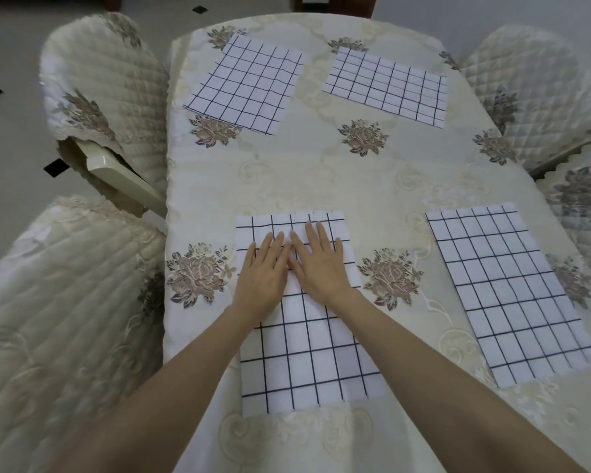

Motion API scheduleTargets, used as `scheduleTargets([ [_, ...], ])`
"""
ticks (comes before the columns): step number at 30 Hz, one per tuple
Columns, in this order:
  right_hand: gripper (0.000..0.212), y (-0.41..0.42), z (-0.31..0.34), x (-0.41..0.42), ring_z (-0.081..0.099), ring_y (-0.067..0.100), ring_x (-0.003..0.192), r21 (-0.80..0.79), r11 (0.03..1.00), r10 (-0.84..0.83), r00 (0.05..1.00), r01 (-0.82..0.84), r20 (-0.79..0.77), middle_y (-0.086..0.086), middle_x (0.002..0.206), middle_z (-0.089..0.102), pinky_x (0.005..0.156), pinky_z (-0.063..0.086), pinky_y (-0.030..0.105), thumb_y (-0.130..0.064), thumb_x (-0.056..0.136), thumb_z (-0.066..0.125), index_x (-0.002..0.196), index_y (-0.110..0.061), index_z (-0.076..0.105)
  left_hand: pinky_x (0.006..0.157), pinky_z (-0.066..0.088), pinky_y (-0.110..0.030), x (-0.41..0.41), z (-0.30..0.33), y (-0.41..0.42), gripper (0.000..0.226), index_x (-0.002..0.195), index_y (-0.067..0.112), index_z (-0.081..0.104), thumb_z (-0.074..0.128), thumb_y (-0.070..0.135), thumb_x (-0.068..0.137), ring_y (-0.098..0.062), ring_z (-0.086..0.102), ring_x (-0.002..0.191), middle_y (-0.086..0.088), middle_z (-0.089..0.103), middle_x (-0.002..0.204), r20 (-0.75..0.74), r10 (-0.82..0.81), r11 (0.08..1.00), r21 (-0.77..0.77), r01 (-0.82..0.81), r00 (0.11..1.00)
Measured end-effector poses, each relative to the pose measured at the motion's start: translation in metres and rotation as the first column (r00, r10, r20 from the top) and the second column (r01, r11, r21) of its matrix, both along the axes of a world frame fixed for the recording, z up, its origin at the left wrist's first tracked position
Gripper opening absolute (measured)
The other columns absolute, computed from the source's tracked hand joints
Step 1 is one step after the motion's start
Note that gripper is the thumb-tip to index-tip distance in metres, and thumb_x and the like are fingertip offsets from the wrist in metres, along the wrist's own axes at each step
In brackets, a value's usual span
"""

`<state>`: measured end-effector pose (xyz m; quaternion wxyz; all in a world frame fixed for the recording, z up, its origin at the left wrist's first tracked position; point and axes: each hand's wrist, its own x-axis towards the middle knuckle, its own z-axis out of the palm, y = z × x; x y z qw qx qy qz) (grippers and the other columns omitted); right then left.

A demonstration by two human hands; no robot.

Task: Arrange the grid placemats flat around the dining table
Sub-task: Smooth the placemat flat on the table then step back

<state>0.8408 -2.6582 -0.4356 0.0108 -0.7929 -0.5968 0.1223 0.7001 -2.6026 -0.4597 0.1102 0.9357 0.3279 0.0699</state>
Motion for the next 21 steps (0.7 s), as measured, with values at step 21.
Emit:
scheduleTargets([
  [21,0.081,-0.002,-0.009,0.014,-0.001,0.029,0.150,-0.093,0.987,0.129,0.992,-0.129,0.001,0.011,0.163,0.001,0.119,0.006,0.054,-0.061,0.087,-0.013,0.155,-0.023,0.010,0.112,0.028,-0.058,-0.006,-0.008,-0.024,0.053,0.145,0.012,0.042,0.032,0.031,0.097,-0.034,0.033,0.142,-0.015,0.036,0.153,-0.047,0.265,0.963,-0.032,-0.267,0.963],
])
